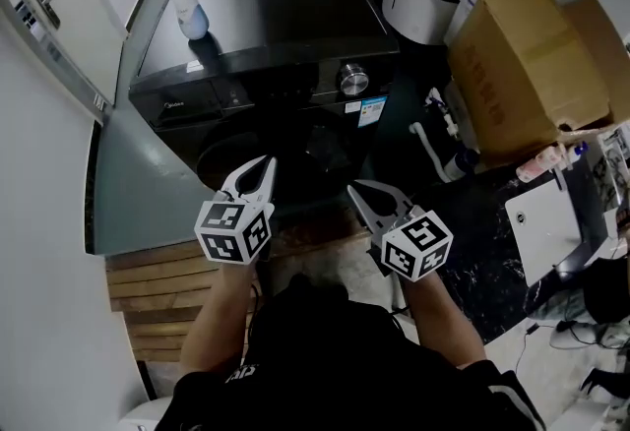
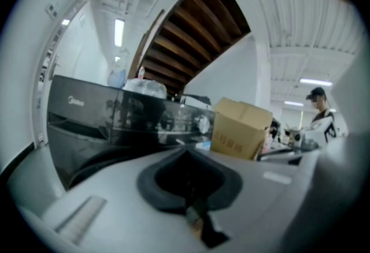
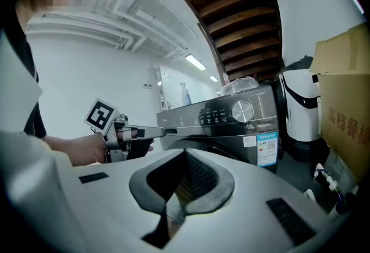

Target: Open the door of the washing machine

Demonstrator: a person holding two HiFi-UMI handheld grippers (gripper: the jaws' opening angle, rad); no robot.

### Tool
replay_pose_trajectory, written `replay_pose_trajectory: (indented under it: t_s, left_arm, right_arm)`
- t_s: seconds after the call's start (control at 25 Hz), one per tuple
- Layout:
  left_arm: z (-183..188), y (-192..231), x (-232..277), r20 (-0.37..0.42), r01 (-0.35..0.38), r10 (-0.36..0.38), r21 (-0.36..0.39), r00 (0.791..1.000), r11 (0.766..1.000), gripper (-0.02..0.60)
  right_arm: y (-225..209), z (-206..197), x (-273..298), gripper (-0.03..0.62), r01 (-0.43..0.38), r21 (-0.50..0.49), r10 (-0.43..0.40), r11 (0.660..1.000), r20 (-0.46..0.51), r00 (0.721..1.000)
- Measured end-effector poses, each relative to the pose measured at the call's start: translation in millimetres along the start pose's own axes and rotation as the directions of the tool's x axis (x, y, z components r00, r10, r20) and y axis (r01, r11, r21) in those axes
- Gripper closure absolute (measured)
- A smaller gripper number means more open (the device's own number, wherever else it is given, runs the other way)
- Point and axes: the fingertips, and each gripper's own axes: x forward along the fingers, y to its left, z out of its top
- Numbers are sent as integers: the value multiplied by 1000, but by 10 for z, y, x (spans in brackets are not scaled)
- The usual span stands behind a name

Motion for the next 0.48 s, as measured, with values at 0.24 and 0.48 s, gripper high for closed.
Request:
replay_pose_trajectory:
  t_s: [0.24, 0.48]
  left_arm:
    - [126, 166, 108, 15, 41, -41, -1, 999, 999, 574]
    - [169, 307, 218, 20, 90, -90, -8, 996, 996, 574]
  right_arm:
    - [-112, -95, 311, 599, 48, -7, -48, 999, -94, 994]
    - [-159, -71, 592, 578, 87, -70, -95, 994, -127, 987]
